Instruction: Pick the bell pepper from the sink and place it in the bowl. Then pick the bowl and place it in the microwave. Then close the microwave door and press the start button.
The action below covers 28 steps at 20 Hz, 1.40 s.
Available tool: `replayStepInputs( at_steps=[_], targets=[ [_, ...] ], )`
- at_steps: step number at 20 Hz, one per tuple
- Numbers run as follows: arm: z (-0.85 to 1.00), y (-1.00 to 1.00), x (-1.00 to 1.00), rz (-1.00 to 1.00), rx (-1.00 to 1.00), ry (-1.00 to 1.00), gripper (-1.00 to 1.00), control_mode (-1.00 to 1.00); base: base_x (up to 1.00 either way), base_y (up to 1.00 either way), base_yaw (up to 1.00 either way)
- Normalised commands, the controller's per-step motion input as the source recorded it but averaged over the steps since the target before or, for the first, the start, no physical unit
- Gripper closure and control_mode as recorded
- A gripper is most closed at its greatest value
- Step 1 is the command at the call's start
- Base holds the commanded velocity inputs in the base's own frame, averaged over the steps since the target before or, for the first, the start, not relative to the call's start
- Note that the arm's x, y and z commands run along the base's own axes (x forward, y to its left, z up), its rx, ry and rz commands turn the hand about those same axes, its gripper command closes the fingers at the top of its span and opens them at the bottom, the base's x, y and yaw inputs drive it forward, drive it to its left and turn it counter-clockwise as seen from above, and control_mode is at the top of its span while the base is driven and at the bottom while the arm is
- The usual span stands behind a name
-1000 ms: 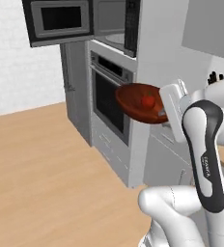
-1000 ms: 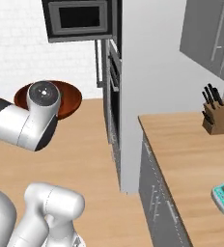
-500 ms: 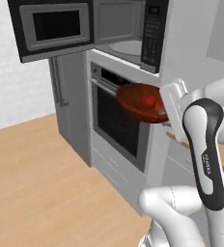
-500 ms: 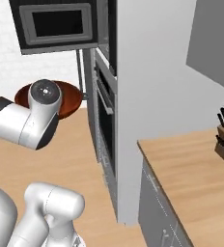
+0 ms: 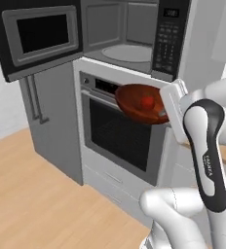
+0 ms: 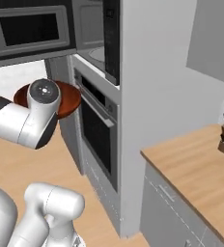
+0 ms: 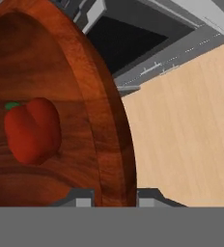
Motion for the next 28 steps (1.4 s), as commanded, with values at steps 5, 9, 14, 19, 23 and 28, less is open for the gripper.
replayStepInputs(
  at_steps=[5,9,14,19,23,28],
  targets=[
    [0.00,0.00,0.00,0.00,0.00,0.00,1.00,1.00,0.20,0.65,-0.47],
    [0.00,0.00,0.00,0.00,0.00,0.00,1.00,1.00,0.39,0.90,-0.49],
    [0.00,0.00,0.00,0.00,0.00,0.00,1.00,1.00,0.09,0.70,-0.37],
    [0.00,0.00,0.00,0.00,0.00,0.00,1.00,1.00,0.00,0.46,-0.31],
    [0.00,0.00,0.00,0.00,0.00,0.00,1.00,1.00,0.00,0.67,-0.30],
    [0.00,0.00,0.00,0.00,0.00,0.00,1.00,1.00,0.00,0.72,-0.28]
  ],
)
